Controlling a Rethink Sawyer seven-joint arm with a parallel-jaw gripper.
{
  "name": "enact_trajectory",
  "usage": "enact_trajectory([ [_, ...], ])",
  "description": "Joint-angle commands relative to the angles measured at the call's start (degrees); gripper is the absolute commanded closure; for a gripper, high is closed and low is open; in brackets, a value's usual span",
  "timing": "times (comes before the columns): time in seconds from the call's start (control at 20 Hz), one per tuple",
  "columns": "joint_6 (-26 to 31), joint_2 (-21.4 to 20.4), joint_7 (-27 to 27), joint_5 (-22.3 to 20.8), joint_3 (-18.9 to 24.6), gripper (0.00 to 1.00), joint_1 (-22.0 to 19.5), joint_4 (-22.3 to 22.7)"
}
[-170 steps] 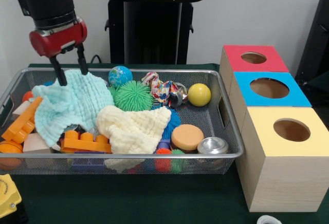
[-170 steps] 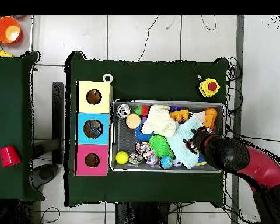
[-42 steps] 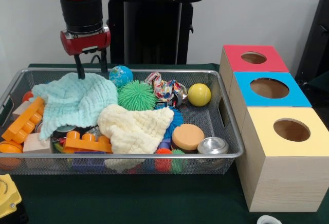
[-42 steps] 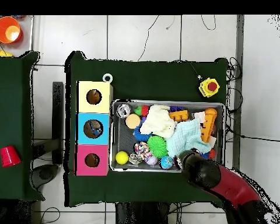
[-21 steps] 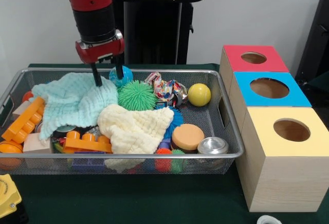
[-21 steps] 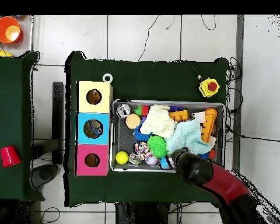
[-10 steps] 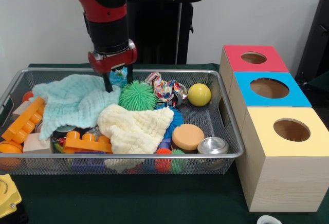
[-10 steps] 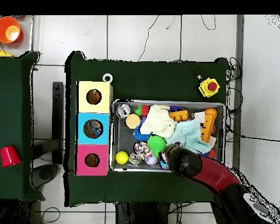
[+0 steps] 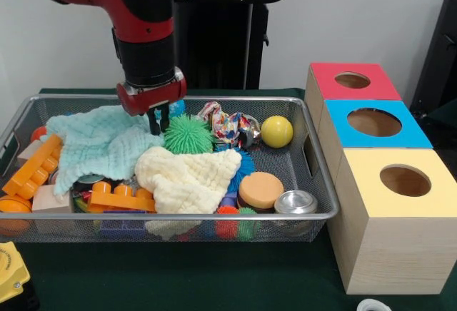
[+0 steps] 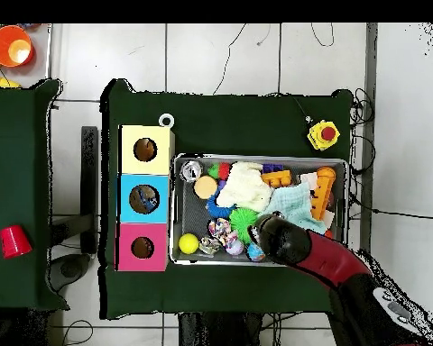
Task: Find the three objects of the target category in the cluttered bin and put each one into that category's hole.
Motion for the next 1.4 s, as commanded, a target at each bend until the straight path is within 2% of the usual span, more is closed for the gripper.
enact_trajectory([
  [0.05,-3.5,2.4,11.5,0.7,2.1,1.00,-0.5,-6.8],
  [0.2,-2.1,-0.1,12.0,0.9,1.7,1.00,0.0,-5.3],
  [0.4,1.4,-9.5,14.4,1.7,-1.2,1.00,2.1,0.6],
  [0.5,4.7,-14.5,15.3,2.4,-3.8,1.00,4.3,2.0],
  [0.7,9.3,-20.1,17.0,3.6,-7.7,1.00,8.0,3.8],
  [0.9,12.3,-23.8,18.3,5.0,-10.6,1.00,11.2,5.5],
  [1.15,14.4,-26.4,19.8,5.5,-15.1,1.00,15.6,6.0],
  [1.4,20.8,-31.4,22.0,5.5,-20.6,1.00,21.3,5.8],
])
